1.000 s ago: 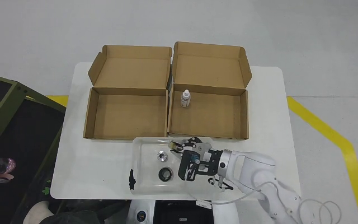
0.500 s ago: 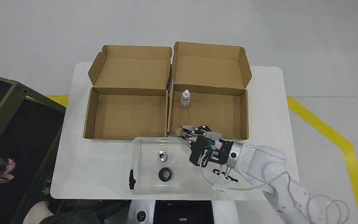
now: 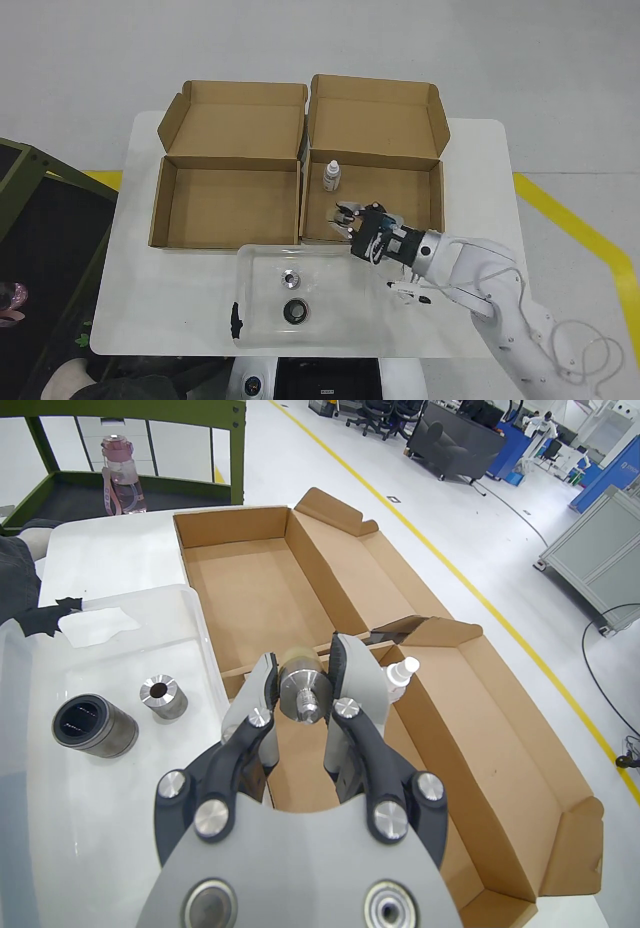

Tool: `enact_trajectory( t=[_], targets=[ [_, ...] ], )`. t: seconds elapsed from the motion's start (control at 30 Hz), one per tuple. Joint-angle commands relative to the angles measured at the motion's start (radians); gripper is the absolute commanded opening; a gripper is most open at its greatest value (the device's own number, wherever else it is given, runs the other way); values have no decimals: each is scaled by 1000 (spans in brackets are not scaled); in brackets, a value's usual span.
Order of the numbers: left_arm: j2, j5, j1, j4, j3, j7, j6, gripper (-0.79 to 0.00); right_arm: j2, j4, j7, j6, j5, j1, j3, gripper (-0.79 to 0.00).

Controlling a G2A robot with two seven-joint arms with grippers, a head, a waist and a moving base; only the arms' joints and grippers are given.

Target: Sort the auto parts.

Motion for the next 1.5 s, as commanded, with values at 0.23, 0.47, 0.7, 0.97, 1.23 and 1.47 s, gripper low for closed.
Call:
enact_trajectory(
  t=[0.23,0.47,0.7,0.97,1.23,1.47],
  targets=[
    [0,0,0,0,0,0,0,0,-12,96,100,-12,28,102,-43,-785],
    [0,0,0,0,0,0,0,0,-25,180,189,-9,53,187,-83,-785],
    [0,0,0,0,0,0,0,0,-41,278,280,-10,92,273,-135,-785],
    [0,0,0,0,0,0,0,0,-64,388,359,5,105,356,-206,-785],
    [0,0,0,0,0,0,0,0,-91,486,396,33,79,428,-278,-785],
    [0,0,0,0,0,0,0,0,-109,545,406,55,69,464,-311,-785]
  ],
)
